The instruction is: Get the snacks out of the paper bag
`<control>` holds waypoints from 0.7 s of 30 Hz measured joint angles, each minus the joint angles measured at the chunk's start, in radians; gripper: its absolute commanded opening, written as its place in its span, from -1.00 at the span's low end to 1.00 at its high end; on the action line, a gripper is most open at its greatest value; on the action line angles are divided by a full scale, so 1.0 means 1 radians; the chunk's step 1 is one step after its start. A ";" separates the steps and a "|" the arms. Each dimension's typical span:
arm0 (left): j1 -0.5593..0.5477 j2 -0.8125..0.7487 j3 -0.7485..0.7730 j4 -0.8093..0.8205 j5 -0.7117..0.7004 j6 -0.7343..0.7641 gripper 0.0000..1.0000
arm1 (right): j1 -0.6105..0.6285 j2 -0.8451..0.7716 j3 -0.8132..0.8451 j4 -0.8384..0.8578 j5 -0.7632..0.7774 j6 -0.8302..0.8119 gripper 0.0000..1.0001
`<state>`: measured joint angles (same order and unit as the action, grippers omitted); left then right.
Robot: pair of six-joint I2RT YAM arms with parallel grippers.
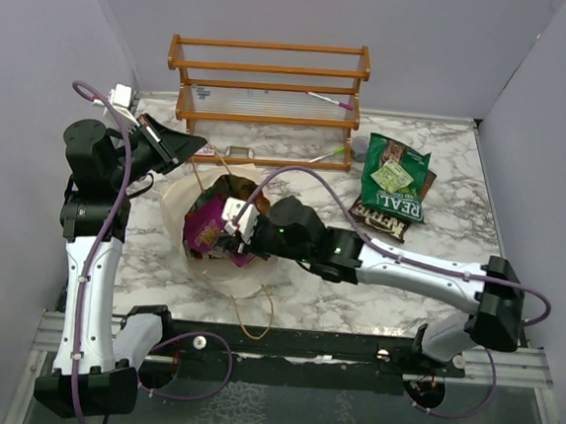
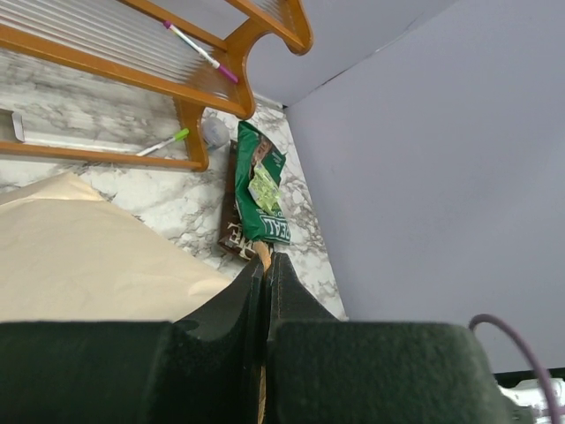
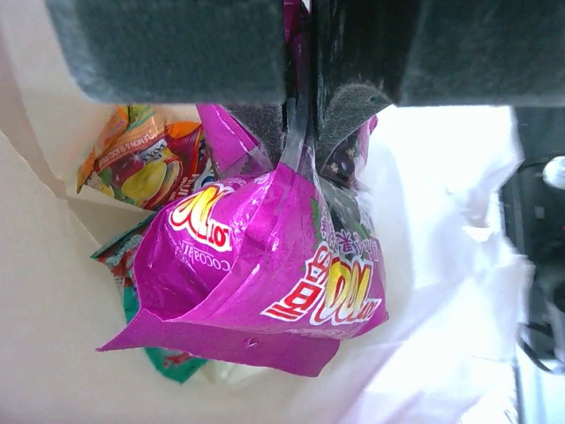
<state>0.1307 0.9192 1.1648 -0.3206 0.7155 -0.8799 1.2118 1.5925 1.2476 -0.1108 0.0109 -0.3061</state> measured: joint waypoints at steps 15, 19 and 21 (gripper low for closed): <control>0.000 0.003 -0.013 0.042 0.004 0.000 -1.00 | 0.000 -0.556 -0.060 -0.001 -0.049 0.244 -0.97; 0.000 0.003 -0.016 0.044 0.006 0.000 -1.00 | 0.004 -0.645 -0.060 0.003 0.033 0.258 -0.97; 0.000 0.003 -0.018 0.046 0.008 0.000 -1.00 | 0.008 -0.673 -0.058 0.000 0.133 0.262 -0.97</control>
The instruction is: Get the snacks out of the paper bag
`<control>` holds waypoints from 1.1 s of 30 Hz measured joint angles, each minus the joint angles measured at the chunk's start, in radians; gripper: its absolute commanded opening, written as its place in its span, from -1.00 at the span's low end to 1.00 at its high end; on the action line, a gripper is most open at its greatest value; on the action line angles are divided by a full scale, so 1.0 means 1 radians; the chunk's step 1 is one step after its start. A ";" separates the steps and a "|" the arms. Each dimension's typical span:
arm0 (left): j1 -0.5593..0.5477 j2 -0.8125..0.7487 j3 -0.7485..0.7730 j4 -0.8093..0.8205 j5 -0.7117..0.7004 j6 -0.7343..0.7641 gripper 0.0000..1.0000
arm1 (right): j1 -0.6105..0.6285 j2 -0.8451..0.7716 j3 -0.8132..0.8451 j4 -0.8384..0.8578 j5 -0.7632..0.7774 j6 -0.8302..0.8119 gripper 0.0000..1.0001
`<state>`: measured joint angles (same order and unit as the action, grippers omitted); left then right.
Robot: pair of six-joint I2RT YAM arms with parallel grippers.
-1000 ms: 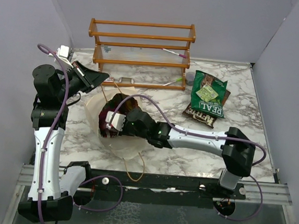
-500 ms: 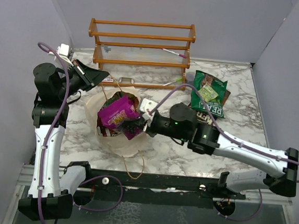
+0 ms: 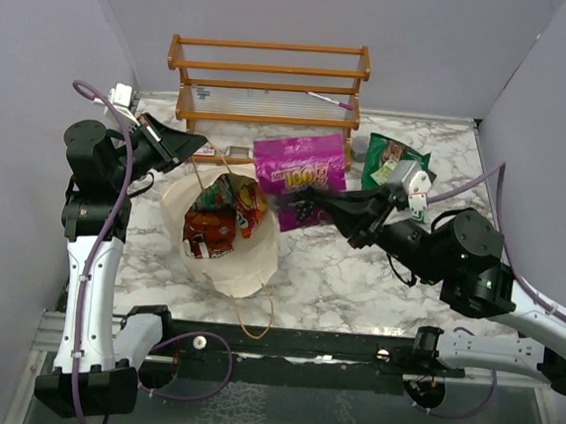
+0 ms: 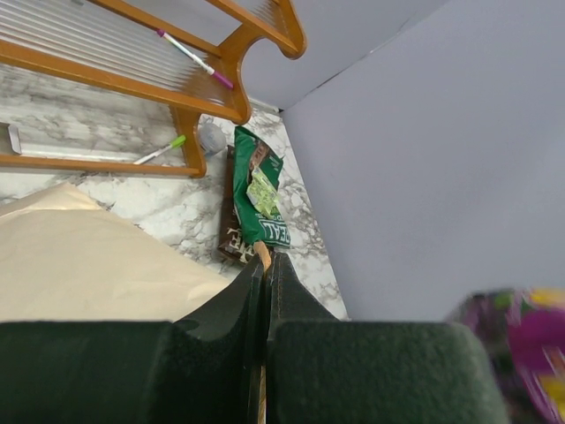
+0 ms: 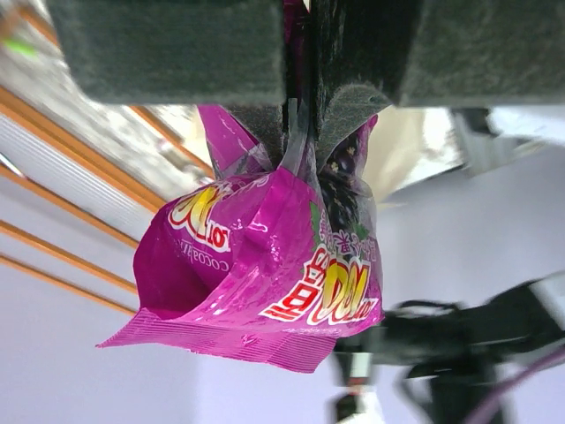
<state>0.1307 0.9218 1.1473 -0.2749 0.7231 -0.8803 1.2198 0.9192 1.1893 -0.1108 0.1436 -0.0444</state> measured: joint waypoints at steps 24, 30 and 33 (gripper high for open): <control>0.000 0.000 -0.010 0.012 0.014 -0.004 -1.00 | -0.725 0.024 -0.338 -0.085 0.047 0.507 -0.97; 0.000 0.000 -0.010 0.013 0.018 -0.012 -1.00 | -1.099 0.020 -0.492 -0.070 -0.197 0.705 -0.97; 0.000 -0.001 -0.009 0.013 0.021 -0.016 -1.00 | -1.186 -0.047 -0.579 -0.071 -0.169 0.750 -0.97</control>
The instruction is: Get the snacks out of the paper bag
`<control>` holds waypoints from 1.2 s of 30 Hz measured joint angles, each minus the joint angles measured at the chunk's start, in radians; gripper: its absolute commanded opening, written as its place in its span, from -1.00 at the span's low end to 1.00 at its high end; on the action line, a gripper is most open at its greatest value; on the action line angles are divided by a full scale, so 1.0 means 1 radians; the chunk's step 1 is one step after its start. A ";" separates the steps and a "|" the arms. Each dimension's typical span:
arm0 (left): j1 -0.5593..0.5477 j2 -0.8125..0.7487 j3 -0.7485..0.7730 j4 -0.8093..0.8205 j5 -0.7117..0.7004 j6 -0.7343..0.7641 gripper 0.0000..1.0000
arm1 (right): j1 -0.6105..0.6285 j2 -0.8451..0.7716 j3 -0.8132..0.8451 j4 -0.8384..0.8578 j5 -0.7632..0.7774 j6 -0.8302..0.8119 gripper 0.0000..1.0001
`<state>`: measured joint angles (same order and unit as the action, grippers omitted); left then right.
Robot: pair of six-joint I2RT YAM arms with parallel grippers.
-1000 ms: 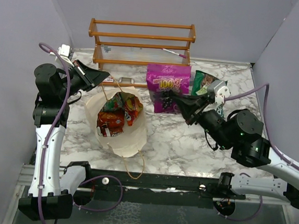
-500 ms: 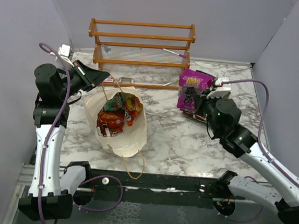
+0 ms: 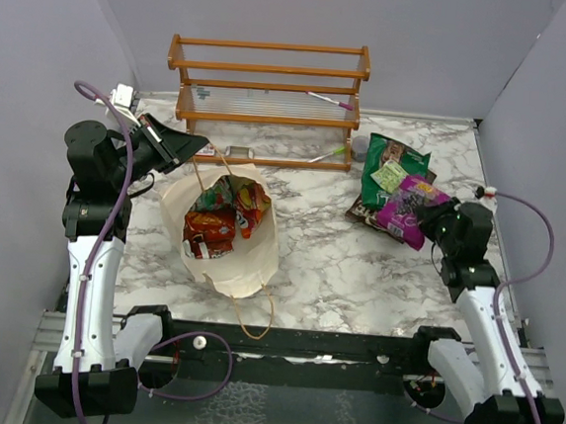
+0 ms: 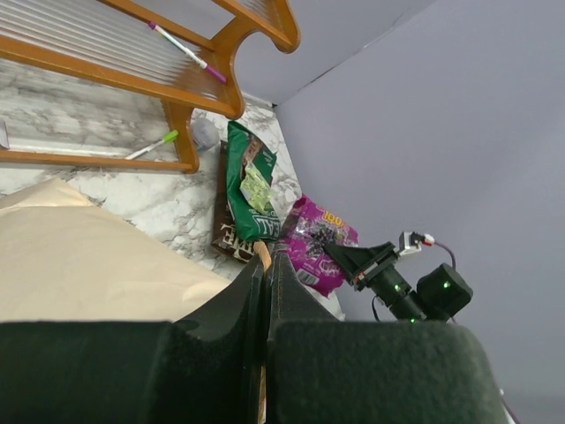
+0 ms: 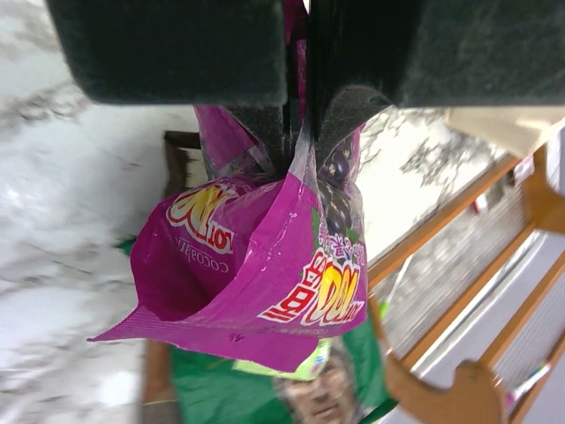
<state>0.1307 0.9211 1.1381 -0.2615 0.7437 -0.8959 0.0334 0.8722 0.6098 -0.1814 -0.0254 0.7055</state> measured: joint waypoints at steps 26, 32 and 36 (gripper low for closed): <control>0.000 -0.002 0.000 0.016 0.023 -0.011 -1.00 | -0.072 -0.060 -0.216 -0.050 0.594 0.325 0.10; 0.000 -0.001 0.000 0.042 0.051 -0.016 -1.00 | -0.075 -0.124 -0.241 -0.129 0.558 0.395 0.69; 0.000 0.006 0.000 0.051 0.061 -0.016 -1.00 | -0.075 -0.165 -0.214 -0.249 0.529 0.451 0.99</control>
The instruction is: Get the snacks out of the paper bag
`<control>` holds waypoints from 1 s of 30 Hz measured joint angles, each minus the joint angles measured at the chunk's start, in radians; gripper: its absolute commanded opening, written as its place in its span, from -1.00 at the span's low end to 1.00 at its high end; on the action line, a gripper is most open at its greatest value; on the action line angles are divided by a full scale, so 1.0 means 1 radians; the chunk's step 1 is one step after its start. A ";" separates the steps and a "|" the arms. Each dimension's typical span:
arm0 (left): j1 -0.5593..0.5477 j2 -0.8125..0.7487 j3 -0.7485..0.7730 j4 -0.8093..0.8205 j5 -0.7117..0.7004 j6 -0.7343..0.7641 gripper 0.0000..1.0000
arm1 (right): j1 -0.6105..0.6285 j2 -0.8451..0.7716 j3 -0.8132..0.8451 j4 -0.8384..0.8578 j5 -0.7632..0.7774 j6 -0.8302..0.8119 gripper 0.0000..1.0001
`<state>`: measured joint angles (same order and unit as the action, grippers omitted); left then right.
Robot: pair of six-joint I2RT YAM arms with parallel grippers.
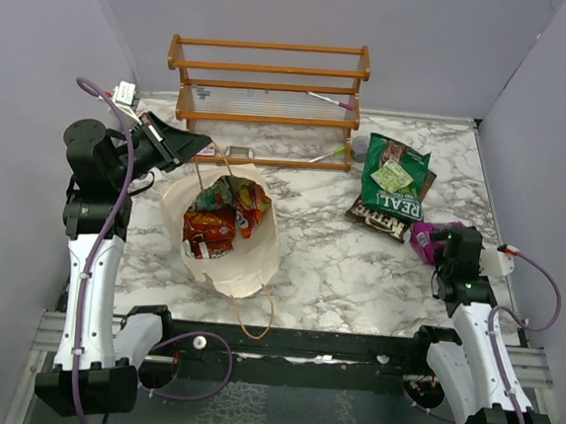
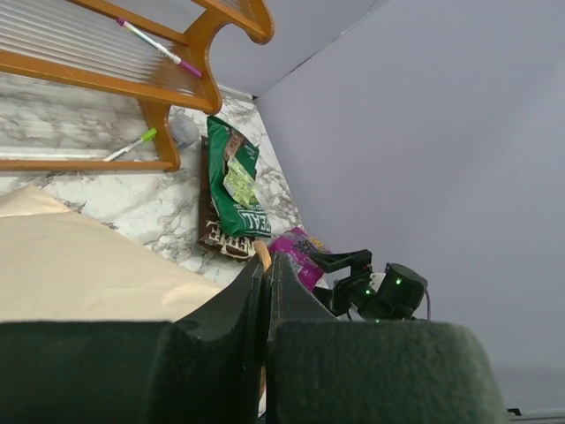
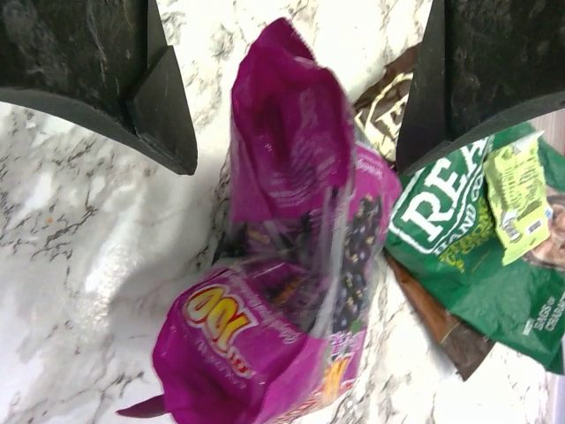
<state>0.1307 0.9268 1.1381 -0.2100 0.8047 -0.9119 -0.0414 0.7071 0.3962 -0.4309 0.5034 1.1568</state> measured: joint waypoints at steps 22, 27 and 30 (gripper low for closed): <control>0.000 -0.078 -0.100 0.012 -0.050 -0.058 -1.00 | -0.002 -0.064 0.183 0.110 -0.668 -0.362 0.99; 0.000 -0.139 -0.164 0.004 -0.064 -0.068 -1.00 | 0.017 0.076 0.163 0.267 -0.969 -0.441 0.99; 0.000 -0.145 -0.169 0.000 -0.072 -0.070 -1.00 | 0.113 0.139 0.162 0.296 -1.028 -0.478 0.99</control>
<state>0.1307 0.7822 0.9695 -0.2104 0.7322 -0.9817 0.0715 0.8459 0.5583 -0.1349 -0.5243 0.6788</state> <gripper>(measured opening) 0.020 0.993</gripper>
